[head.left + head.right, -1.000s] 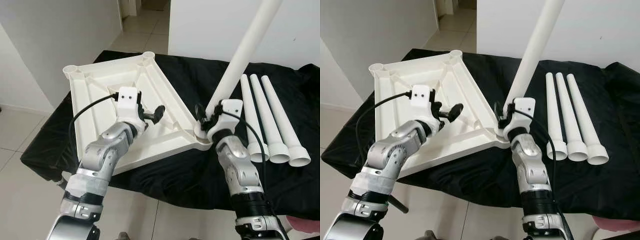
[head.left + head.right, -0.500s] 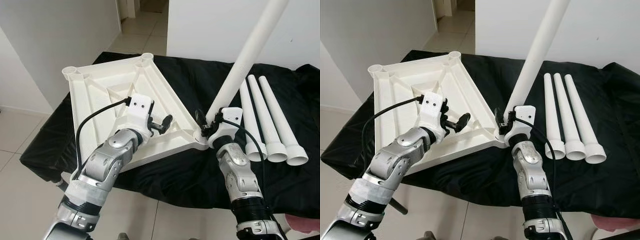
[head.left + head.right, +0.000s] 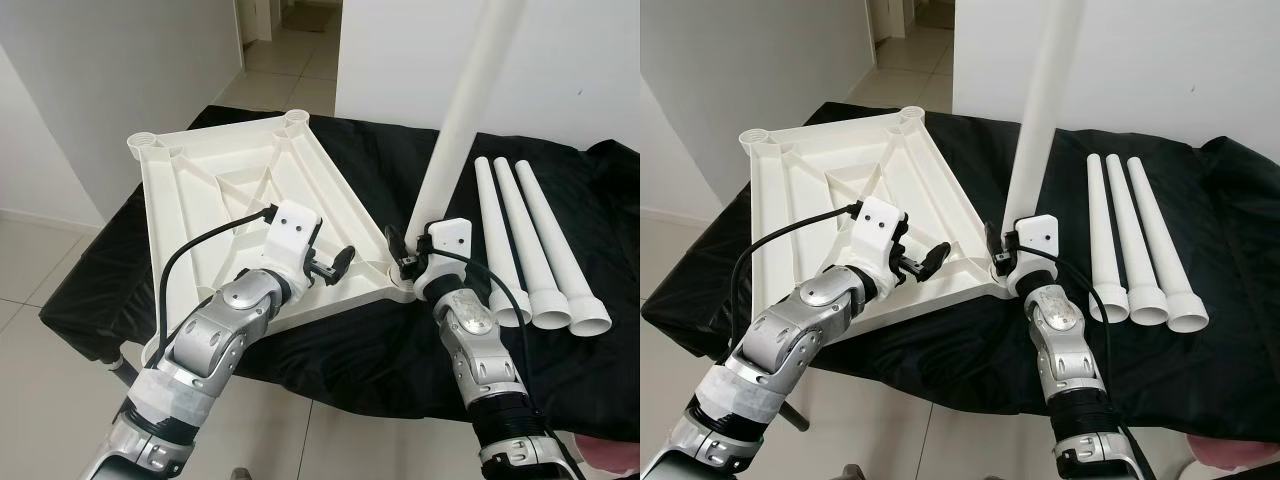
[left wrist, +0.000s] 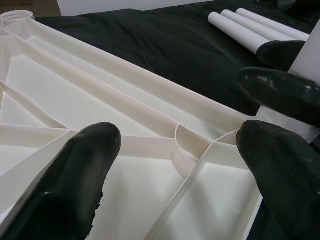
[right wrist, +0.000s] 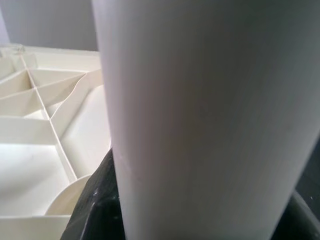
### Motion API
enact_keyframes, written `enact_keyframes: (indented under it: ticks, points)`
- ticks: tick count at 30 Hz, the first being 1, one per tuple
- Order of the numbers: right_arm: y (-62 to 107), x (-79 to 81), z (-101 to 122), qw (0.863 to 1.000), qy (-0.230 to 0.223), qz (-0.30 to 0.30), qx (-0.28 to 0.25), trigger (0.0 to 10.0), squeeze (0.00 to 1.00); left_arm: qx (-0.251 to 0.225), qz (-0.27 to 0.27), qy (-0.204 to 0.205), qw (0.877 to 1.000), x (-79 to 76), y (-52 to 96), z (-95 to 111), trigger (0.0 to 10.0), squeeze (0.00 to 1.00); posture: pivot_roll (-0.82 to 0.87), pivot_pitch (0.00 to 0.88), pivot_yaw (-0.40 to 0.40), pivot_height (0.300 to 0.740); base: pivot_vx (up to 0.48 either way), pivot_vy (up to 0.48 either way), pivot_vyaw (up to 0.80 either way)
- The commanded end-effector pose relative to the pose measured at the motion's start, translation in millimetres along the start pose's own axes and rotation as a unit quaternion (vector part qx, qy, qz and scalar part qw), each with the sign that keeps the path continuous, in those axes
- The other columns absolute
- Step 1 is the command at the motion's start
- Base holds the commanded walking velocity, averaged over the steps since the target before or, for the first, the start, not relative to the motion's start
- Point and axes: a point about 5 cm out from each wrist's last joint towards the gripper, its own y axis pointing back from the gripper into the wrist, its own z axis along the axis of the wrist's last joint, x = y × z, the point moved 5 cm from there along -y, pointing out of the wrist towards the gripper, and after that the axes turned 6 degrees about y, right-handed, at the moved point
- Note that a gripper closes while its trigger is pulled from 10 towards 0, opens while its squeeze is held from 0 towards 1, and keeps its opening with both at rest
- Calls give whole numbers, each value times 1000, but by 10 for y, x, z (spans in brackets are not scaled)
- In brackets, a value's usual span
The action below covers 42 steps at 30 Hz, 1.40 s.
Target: Building children table
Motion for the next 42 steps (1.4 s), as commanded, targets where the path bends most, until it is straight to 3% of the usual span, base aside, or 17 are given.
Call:
enact_keyframes:
  ticks: [1,12,14,21,30,32,33,42]
  points:
    - [68,48,-233,999,8,14,43,10000,0,3,-90,-9,996,-179,30,6,10000,0,-31,0,-19,740,0,0,0]
    - [177,85,-364,999,4,22,40,10000,0,4,-82,-10,997,-146,62,5,10000,0,-23,0,-22,740,0,0,0]
    - [192,93,-407,999,-34,11,41,10000,0,3,-77,-9,997,-128,70,11,10000,0,-22,0,-18,740,0,0,0]
    - [140,95,-513,994,-89,-4,66,10000,0,1,-73,-9,997,-110,64,30,10000,0,-18,0,-19,740,0,0,0]
    - [76,90,-527,993,-94,-2,72,10000,0,-2,-69,-9,998,-86,59,52,10000,0,-18,0,-22,740,0,0,0]
    - [62,89,-546,991,-106,-2,78,10000,0,-3,-68,-9,998,-86,58,54,10000,0,-18,0,-26,740,0,0,0]
    - [38,94,-568,987,-137,-6,87,10000,0,-4,-67,-9,998,-87,57,58,10000,0,-17,0,-27,740,0,0,0]
    - [-7,129,-561,982,-163,-10,92,10000,0,-7,-64,-7,998,-74,55,73,10000,0,-13,0,-31,740,0,0,0]
